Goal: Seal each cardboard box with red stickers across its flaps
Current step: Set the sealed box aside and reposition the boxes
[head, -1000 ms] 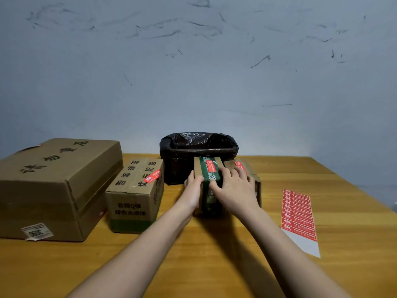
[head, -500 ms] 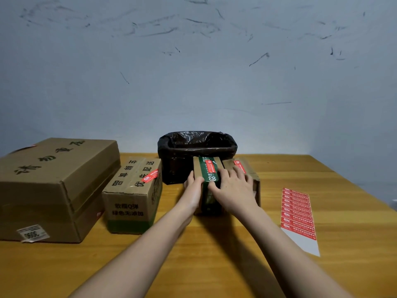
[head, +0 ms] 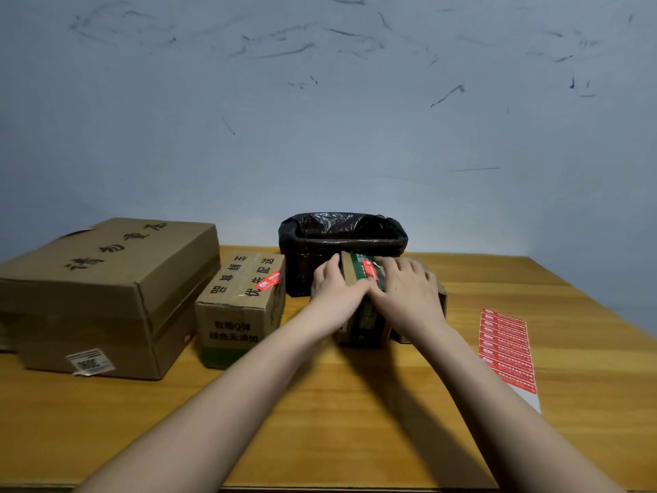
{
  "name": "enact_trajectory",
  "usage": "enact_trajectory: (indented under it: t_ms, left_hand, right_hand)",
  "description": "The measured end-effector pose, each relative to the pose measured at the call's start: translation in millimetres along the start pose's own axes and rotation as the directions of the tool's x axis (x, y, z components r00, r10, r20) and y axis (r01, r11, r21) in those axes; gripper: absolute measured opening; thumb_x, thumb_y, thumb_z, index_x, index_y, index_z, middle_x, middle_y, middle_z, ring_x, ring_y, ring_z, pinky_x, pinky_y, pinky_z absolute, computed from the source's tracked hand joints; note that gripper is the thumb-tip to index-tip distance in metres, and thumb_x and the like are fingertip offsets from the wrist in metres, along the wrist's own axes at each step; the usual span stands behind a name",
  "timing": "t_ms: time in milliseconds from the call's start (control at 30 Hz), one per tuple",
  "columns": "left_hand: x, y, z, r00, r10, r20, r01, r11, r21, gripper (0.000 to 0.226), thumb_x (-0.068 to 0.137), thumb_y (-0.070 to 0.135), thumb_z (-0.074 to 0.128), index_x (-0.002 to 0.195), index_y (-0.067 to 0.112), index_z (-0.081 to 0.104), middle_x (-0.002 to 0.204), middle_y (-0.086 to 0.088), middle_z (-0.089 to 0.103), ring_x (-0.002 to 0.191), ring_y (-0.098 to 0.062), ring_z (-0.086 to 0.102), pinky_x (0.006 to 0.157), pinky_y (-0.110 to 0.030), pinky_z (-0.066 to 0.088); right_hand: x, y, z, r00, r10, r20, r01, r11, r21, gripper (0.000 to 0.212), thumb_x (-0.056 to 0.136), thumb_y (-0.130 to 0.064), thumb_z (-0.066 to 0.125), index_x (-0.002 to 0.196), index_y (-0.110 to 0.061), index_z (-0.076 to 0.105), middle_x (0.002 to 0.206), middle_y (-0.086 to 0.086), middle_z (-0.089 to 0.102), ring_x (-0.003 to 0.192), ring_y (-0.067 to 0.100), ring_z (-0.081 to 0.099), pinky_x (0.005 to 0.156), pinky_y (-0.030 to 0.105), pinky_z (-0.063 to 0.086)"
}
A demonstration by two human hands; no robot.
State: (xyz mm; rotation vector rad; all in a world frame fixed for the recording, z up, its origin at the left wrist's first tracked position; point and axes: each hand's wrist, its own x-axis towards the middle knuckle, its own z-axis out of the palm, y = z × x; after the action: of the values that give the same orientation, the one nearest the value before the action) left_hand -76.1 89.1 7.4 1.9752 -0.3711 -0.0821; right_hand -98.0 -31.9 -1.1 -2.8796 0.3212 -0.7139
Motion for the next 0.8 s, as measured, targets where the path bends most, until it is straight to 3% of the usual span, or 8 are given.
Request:
enact_trajectory:
  t_ms: [100,200,300,367,600,700,800]
  left_hand:
    - [-12,14,-18,0.991,0.132,-0.014,-0.13,0.987,0.09,0.07,0.092,0.026,0.053,0.151,0.019,0.017,0.156,-0.007,0.015,0.144,-0.021,0.016,0.115,-0.031,0.014]
    - [-19,13,-47,0.954,0.261,-0.15,-0.221,0.945,0.24,0.063,0.09,0.027,0.055,0.147,0.021,0.028,0.148,-0.007,0.029,0.14,-0.022,0.026,0.113,-0.031,0.02]
    - [-23,-3,-77,0.91,0.298,-0.288,-0.106,0.839,0.533,0.066,0.088,0.041,0.054,0.146,0.024,0.028,0.147,-0.005,0.032,0.139,-0.024,0.026,0.111,-0.038,0.024]
    - [-26,-17,-90,0.902,0.268,-0.339,0.001,0.783,0.621,0.073,0.084,0.051,0.055,0.146,0.025,0.027,0.148,-0.005,0.03,0.14,-0.024,0.023,0.112,-0.041,0.022]
    - [-36,-66,-94,0.885,0.135,-0.445,0.207,0.742,0.638,0.104,0.068,0.075,0.058,0.149,0.027,0.015,0.156,-0.007,0.014,0.145,-0.03,0.011,0.115,-0.049,0.018]
    - [-38,-77,-83,0.869,0.111,-0.483,0.257,0.731,0.632,0.107,0.067,0.075,0.059,0.15,0.026,0.012,0.157,-0.007,0.005,0.145,-0.034,0.003,0.115,-0.054,0.016]
    - [-37,-83,-74,0.805,0.138,-0.577,0.269,0.782,0.562,0.106,0.068,0.07,0.065,0.149,0.023,0.016,0.157,-0.008,0.002,0.145,-0.036,-0.003,0.114,-0.057,0.019]
  right_hand:
    - [0,-13,-8,0.995,-0.07,-0.067,0.076,0.994,0.077,0.04,0.093,-0.03,0.046,0.131,-0.022,0.051,0.131,0.003,0.054,0.123,0.024,0.044,0.096,0.036,0.032]
    - [0,-34,-9,0.993,-0.099,-0.067,0.115,0.942,0.314,0.034,0.092,-0.023,0.049,0.125,-0.018,0.058,0.125,0.004,0.058,0.117,0.024,0.05,0.095,0.038,0.04]
    - [0,-56,-7,0.993,-0.116,0.016,0.089,0.841,0.533,0.032,0.092,-0.017,0.048,0.122,-0.017,0.059,0.123,0.003,0.059,0.115,0.019,0.054,0.098,0.038,0.043]
    - [-1,-69,-4,0.988,-0.138,0.075,0.067,0.8,0.596,0.033,0.092,-0.015,0.047,0.123,-0.017,0.059,0.124,0.002,0.059,0.115,0.017,0.055,0.099,0.037,0.044]
    - [0,-99,20,0.96,-0.144,0.239,-0.04,0.778,0.627,0.043,0.093,-0.01,0.043,0.136,-0.016,0.046,0.136,0.006,0.052,0.122,0.021,0.051,0.102,0.036,0.042]
    - [0,-103,27,0.952,-0.136,0.275,-0.071,0.774,0.629,0.045,0.094,-0.011,0.043,0.138,-0.018,0.042,0.137,0.006,0.05,0.121,0.022,0.052,0.1,0.036,0.042]
    - [0,-104,33,0.948,-0.131,0.29,-0.086,0.772,0.629,0.044,0.094,-0.013,0.044,0.138,-0.019,0.042,0.137,0.007,0.05,0.122,0.024,0.051,0.103,0.041,0.041]
